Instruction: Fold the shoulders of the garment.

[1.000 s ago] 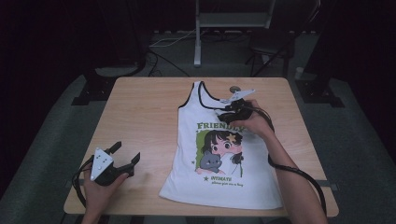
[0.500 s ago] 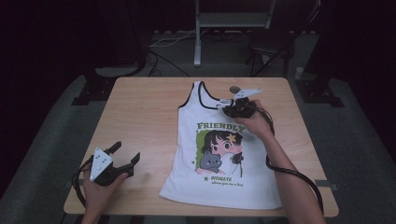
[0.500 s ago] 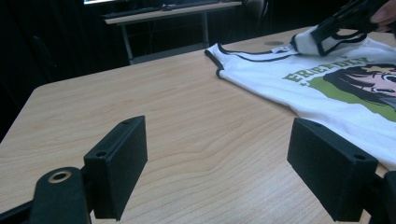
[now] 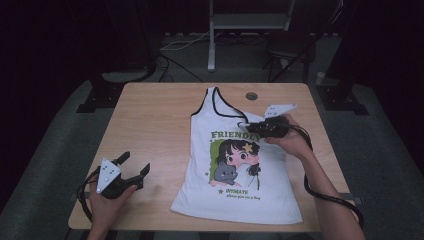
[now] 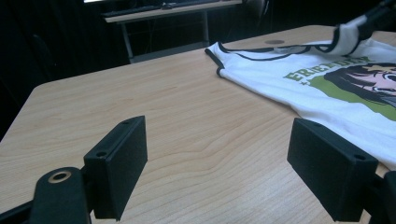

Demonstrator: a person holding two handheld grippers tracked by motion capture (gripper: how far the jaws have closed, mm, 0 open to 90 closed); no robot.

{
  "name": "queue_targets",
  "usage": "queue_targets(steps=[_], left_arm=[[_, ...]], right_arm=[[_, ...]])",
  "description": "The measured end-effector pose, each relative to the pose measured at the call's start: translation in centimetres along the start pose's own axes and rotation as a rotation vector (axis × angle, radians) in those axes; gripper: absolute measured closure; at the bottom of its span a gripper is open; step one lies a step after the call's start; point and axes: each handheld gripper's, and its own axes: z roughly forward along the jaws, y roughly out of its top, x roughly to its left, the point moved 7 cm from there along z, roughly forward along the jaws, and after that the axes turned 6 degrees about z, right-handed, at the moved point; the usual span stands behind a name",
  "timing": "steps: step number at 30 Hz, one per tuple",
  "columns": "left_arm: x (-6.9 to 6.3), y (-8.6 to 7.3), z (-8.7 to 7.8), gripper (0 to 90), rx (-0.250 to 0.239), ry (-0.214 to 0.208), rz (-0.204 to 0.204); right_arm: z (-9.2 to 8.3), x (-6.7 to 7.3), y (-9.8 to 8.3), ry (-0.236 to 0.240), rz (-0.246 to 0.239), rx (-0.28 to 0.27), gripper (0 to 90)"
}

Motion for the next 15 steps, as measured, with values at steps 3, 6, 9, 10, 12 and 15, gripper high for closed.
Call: queue_targets(steps=[3, 6, 9, 10, 12, 15], left_arm=[[0.0, 0.0, 0.0, 19.6, 0.001, -0.001, 0.000], [0.0, 0.0, 0.0, 19.6, 0.000, -0.002, 0.000], [0.0, 0.0, 0.0, 19.6, -0.003, -0.002, -0.003], [0.0, 0.0, 0.0, 19.6, -0.001, -0.003, 0.000], [0.0, 0.0, 0.0, 19.6, -0.001, -0.003, 0.002], [0.0, 0.0, 0.0, 19.6, 0.001, -0.003, 0.005]], right_arm=[[-0.1, 0.9, -1.0, 0.048, -0.002, 0.049, 73.9], [-0.8, 0.8, -0.8, 0.056, 0.022, 0.015, 68.7], [-2.6, -0.9, 0.4, -0.017, 0.113, -0.104, 60.1], [-2.9, -1.3, 0.6, -0.033, 0.128, -0.124, 58.4], [-3.2, -1.8, 0.6, -0.072, 0.169, -0.133, 55.2], [-2.2, -1.2, 0.2, -0.056, 0.168, -0.093, 52.8]])
